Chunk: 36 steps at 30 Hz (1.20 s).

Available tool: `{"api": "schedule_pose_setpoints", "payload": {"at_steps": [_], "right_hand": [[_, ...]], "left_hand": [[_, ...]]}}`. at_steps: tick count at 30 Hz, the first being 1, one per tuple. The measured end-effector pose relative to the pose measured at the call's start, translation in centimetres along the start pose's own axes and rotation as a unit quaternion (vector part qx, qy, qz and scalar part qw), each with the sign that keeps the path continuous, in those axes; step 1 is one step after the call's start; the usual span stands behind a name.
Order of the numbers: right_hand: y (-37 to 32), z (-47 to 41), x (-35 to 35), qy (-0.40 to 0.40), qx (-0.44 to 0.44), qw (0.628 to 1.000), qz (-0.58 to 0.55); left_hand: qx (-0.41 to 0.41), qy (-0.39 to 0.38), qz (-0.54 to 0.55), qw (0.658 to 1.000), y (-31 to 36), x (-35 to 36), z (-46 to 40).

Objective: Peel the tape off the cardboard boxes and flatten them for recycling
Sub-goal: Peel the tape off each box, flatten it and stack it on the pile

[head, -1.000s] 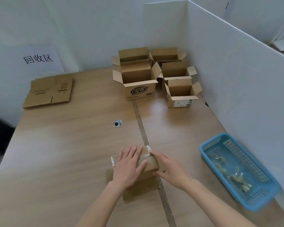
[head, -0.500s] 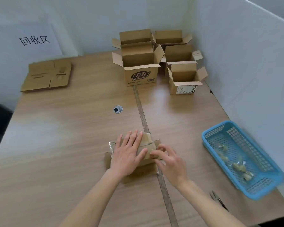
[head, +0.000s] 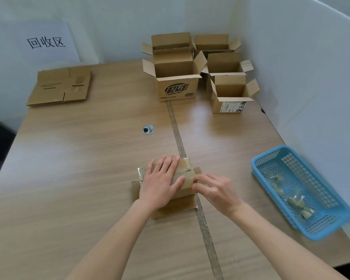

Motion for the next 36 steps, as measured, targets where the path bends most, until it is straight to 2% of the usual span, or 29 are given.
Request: {"api": "schedule_pose_setpoints", "payload": {"at_steps": [5, 11, 22, 31, 36], "right_hand": [[0.0, -0.1, -0.2, -0.026, -0.051, 0.998, 0.02], [0.2, -0.2, 0.1, -0.052, -0.047, 0.997, 0.015], [0.9, 1.3, 1.1, -0.044, 0.099, 0.986, -0.129], [0.4, 1.1, 0.9, 0.0, 0.052, 0.998, -0.035], [0.0, 1.4, 0.8, 0.001, 0.058, 0.998, 0.004]], "left_hand": [[0.001, -0.002, -0.003, 1.0, 0.0, 0.0, 0.0], [0.003, -0.004, -0.005, 1.0, -0.1, 0.0, 0.0], [0.005, 0.002, -0.004, 1.0, 0.0, -0.1, 0.0], [0.004, 0.009, 0.0, 1.0, -0.1, 0.1, -0.1], [0.005, 0.009, 0.001, 1.0, -0.1, 0.1, 0.0]]}}
Point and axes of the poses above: each hand's wrist, its own z-axis away from the middle knuckle, its own x-axis out of the palm, y = z × x, the point moved 3 cm from there along -z, towards the middle knuckle, and after that the axes turned 6 degrees about x, right-handed, at the moved point
